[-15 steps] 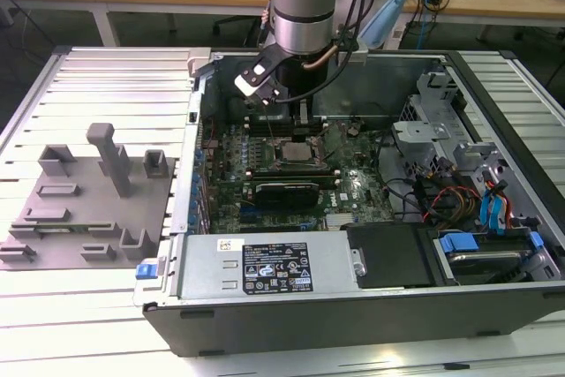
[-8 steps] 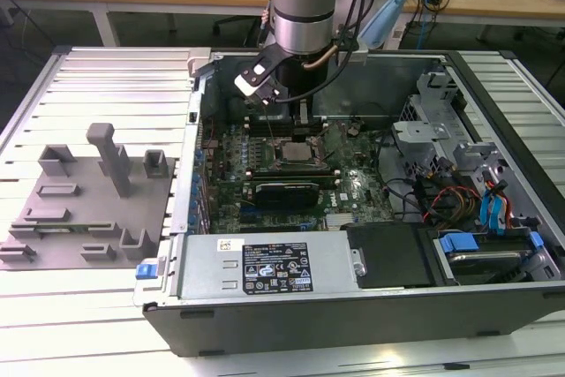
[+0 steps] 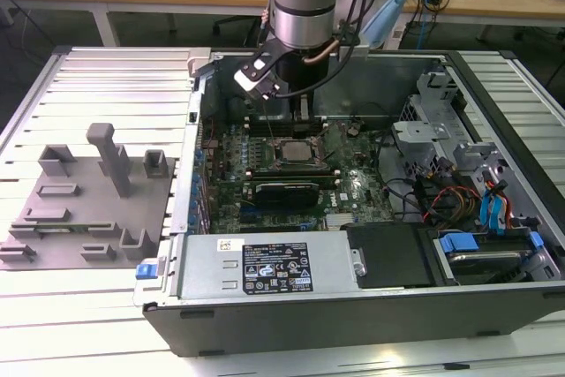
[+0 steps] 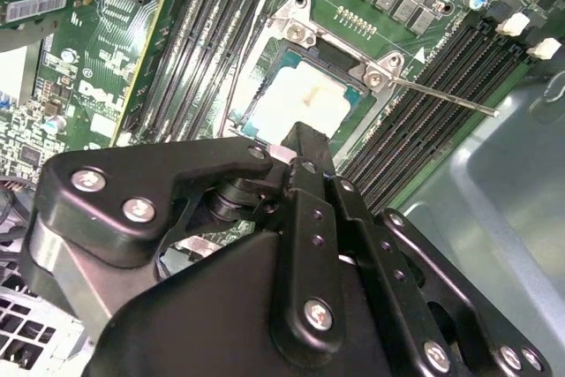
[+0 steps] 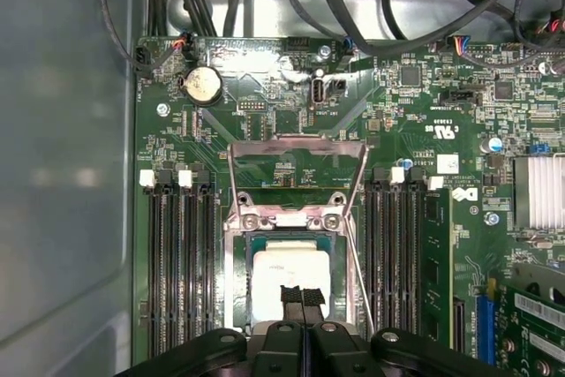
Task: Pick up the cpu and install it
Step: 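Close the cpu cover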
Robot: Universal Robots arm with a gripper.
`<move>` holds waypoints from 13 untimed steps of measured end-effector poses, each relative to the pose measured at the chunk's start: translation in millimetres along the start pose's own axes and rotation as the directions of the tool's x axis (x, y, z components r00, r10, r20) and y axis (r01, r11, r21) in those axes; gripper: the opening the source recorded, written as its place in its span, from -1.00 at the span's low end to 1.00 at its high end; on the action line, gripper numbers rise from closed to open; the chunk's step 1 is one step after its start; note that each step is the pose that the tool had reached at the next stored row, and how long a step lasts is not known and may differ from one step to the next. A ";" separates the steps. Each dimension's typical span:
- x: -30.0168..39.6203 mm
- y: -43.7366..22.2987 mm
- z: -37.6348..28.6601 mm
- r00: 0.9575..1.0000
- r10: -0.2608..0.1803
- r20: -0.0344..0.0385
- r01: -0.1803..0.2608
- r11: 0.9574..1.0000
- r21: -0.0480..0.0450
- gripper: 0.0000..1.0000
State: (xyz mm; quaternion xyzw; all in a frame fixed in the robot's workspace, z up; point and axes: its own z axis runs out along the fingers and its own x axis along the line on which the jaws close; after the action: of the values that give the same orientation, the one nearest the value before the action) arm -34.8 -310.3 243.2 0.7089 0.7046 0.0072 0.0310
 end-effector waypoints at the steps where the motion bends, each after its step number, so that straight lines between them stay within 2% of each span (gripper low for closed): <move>1: 0.0 0.1 -0.8 1.000 0.000 0.000 0.000 1.000 0.000 -0.79; 5: -0.2 0.3 -5.8 1.000 0.000 0.000 0.000 1.000 0.000 -0.79; 8: -0.4 0.7 -12.2 1.000 0.000 0.000 0.000 1.000 0.000 -0.79; 9: -0.5 0.9 -15.5 1.000 0.000 0.000 0.000 1.000 0.000 -0.79; 10: -0.8 1.3 -23.3 1.000 0.000 0.000 0.000 1.000 0.000 -0.79; 13: -1.1 1.8 -32.8 1.000 0.000 0.000 0.000 1.000 0.000 -0.79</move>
State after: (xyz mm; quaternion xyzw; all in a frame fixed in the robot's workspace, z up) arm -34.8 -310.3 276.1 0.7089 0.7046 0.0072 0.0310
